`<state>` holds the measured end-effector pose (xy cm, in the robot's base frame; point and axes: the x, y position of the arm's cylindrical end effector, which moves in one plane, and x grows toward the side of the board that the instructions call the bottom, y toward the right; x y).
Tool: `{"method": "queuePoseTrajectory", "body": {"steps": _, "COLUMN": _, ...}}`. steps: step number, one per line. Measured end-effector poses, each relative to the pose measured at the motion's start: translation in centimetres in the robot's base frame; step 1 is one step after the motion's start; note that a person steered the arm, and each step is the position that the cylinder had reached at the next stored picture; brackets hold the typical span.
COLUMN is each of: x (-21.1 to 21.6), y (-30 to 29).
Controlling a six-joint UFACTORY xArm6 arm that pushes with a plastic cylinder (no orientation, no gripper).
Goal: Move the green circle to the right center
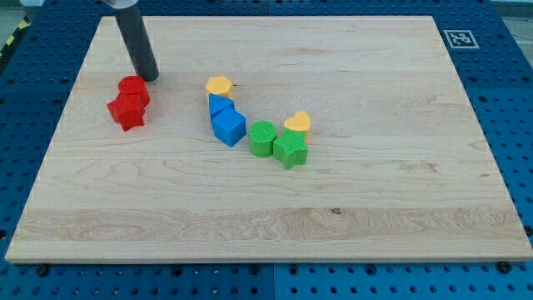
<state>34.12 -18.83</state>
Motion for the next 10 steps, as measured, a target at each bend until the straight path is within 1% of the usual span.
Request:
{"method": "queuePoseTrajectory", "body": {"steps": 1, "x": -2.2, "y": 1.9}}
{"method": "queuePoseTrajectory", "body": {"steps": 2, "x": -2.2, "y": 6.0}}
{"method": "queuePoseTrajectory", "body": {"steps": 3, "x": -0.1, "y": 7.2}}
{"method": "queuePoseTrajectory", "body": {"steps": 5, "x": 4.8, "y": 7.5}}
{"method": "queuePoseTrajectory", "body": {"steps": 7, "x": 11.5, "y": 8.0}}
{"method": "queuePoseTrajectory", "body": {"steps": 8, "x": 12.9, "y": 10.9}}
{"method": "queuePoseTrajectory", "body": {"steps": 10, "x": 13.3, "y": 20.3}}
